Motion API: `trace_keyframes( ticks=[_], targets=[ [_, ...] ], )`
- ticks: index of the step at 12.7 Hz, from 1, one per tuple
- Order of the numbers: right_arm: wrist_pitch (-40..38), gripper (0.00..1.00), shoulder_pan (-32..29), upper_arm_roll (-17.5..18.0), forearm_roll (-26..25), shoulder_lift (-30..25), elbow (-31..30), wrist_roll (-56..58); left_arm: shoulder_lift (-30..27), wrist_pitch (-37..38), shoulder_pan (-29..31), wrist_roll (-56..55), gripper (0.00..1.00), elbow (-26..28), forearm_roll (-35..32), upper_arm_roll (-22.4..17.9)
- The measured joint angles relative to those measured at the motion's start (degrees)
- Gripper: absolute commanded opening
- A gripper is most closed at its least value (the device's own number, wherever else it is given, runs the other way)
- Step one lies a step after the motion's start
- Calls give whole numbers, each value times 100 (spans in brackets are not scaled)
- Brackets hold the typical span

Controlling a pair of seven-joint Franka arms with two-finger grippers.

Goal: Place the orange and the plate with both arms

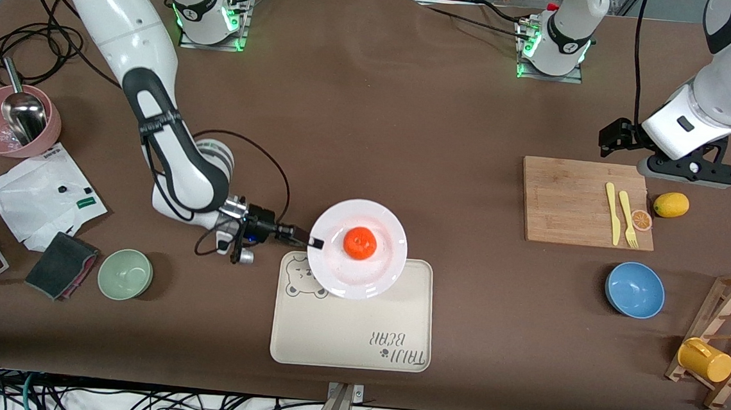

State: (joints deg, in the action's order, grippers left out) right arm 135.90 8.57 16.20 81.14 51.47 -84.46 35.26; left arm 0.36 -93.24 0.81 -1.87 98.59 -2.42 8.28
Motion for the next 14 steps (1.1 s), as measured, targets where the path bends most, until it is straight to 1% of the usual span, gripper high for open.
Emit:
trace_keyframes(
  ticks=[2, 5, 7, 9, 13, 14],
  targets=[
    [2, 0, 156, -157, -321, 467, 817, -506, 193, 0, 1, -7, 100, -259, 0, 0],
    [6, 0, 278, -348, -657, 896, 1573, -717, 317, 1, 4, -10, 100, -431, 0, -1],
    [8, 0, 352, -454, -789, 1066, 1765, -729, 319, 3, 4, -10, 100, -451, 0, -1],
    [14, 0, 420, -513, -818, 1142, 1801, -729, 319, 21, 4, -10, 100, -481, 0, -1],
    [84, 0, 567, -676, -830, 1261, 1814, -709, 319, 454, 4, -10, 100, -570, 0, 1],
    [86, 10, 578, -704, -831, 1295, 1815, -689, 318, 515, 4, -10, 100, -583, 0, 1]
  ],
)
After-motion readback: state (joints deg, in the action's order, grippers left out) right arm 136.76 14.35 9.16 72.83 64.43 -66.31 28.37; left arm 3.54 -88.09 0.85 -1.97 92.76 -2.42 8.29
